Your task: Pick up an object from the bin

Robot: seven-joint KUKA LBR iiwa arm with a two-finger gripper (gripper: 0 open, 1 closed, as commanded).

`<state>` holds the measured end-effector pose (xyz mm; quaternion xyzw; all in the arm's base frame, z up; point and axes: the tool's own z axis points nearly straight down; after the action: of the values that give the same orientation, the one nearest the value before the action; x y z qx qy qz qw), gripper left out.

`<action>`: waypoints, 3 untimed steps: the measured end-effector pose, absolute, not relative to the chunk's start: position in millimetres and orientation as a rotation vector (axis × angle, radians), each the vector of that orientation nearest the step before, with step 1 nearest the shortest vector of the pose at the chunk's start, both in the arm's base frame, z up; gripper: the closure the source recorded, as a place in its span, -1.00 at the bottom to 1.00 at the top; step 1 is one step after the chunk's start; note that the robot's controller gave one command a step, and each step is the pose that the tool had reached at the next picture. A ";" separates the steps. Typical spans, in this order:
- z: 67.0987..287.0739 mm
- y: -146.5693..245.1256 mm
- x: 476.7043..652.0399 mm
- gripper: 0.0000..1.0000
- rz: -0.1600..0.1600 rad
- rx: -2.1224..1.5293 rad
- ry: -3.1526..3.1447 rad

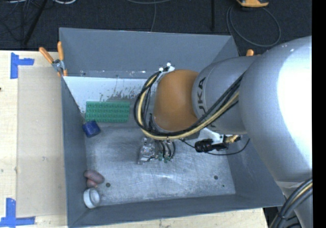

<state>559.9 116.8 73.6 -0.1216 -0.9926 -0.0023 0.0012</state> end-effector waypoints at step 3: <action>78.6 81.5 557.4 -1.00 0.006 -0.424 -3.103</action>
Offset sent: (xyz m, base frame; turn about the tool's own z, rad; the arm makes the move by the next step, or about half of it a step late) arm -0.0050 -0.0077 0.1402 0.0516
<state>557.4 81.5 78.6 -0.1353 -0.9908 0.0020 0.0048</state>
